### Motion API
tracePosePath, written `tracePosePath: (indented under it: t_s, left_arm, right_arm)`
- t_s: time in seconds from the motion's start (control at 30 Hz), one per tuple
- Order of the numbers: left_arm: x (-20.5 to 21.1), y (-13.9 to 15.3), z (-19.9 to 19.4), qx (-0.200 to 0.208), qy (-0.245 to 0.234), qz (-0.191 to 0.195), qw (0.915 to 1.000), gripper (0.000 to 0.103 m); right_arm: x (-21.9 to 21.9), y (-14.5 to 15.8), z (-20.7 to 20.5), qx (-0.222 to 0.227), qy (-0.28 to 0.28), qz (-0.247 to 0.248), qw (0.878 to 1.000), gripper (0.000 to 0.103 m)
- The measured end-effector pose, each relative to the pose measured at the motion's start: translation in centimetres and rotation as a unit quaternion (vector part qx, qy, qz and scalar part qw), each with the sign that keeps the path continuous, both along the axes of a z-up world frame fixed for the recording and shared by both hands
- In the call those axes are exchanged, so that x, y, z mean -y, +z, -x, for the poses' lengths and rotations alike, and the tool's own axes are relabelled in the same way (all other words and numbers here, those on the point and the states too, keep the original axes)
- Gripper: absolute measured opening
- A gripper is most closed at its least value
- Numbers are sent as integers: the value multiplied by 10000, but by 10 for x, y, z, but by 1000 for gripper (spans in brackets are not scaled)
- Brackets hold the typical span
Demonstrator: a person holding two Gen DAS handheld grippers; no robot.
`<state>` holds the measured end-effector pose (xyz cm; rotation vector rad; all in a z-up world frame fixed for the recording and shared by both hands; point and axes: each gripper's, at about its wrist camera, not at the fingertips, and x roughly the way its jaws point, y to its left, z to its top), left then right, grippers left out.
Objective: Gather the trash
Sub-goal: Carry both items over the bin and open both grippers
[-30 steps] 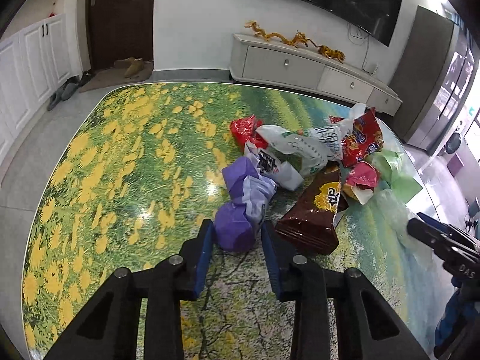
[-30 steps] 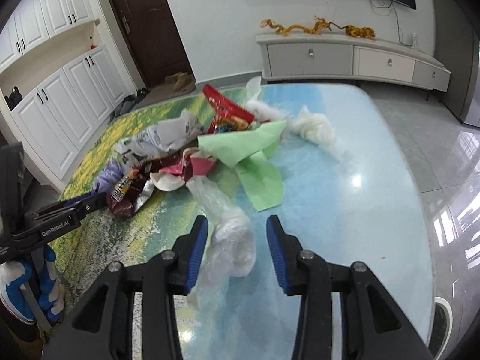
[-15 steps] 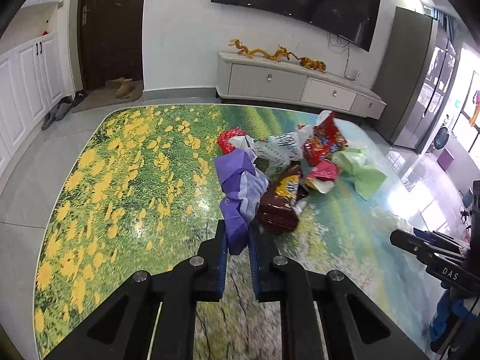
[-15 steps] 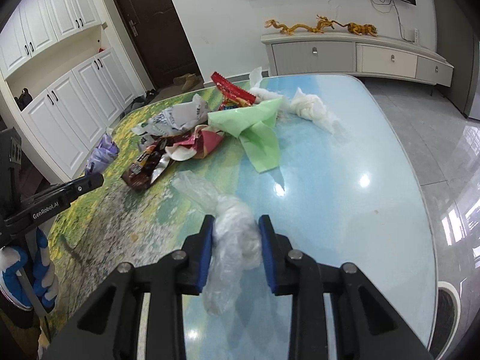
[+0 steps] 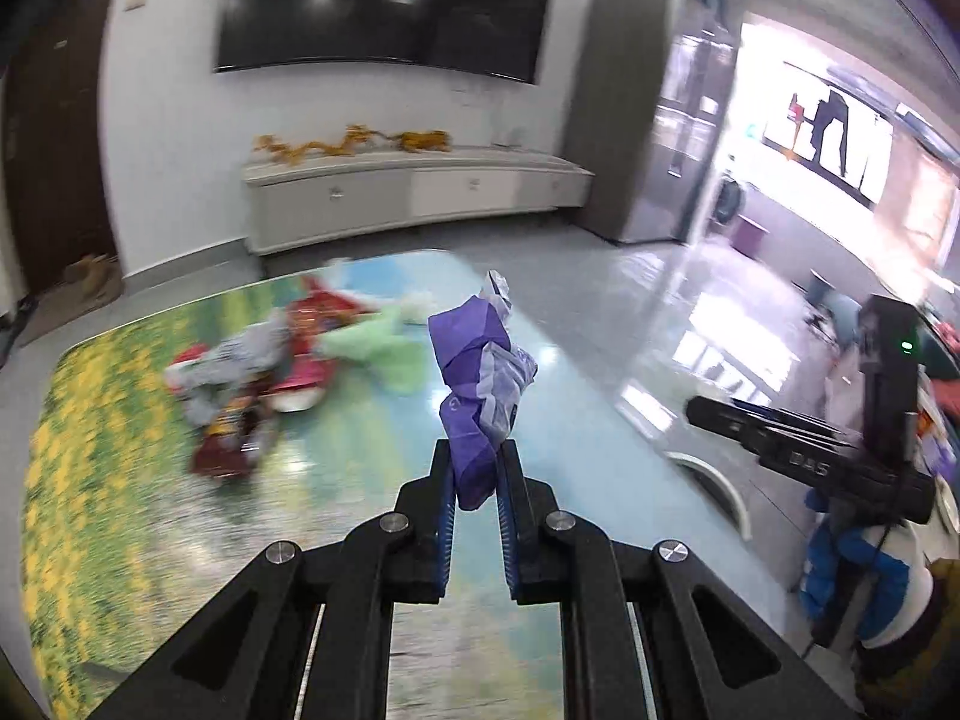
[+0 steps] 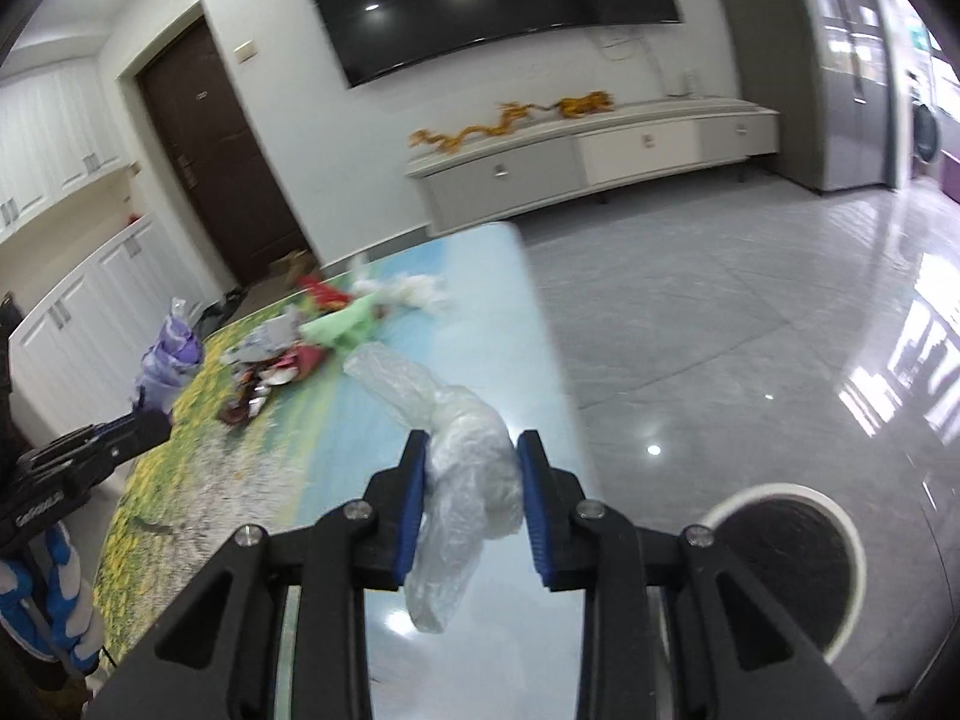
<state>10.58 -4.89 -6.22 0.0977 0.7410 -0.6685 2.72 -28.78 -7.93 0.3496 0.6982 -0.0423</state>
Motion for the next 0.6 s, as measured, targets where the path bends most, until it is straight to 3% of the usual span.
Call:
tracePosePath:
  t_s: [0.13, 0.27, 0.53, 0.6]
  left_arm:
    - [62, -2, 13, -129, -776, -84, 9969, 13]
    - [131, -9, 30, -294, -1502, -275, 9878, 13]
    - [232, -40, 37, -939, -2145, -524, 9708, 15]
    - [251, -49, 34, -1158, -2266, -446, 9661, 22]
  right_arm:
    - [53, -15, 32, -270, -810, 27, 9963, 28]
    - [102, -36, 60, -539, -1578, -11, 9860, 28]
    - [170, -75, 88, -973, -2419, -162, 9653, 30]
    - [179, -82, 93, -1067, -2600, -125, 9596, 30]
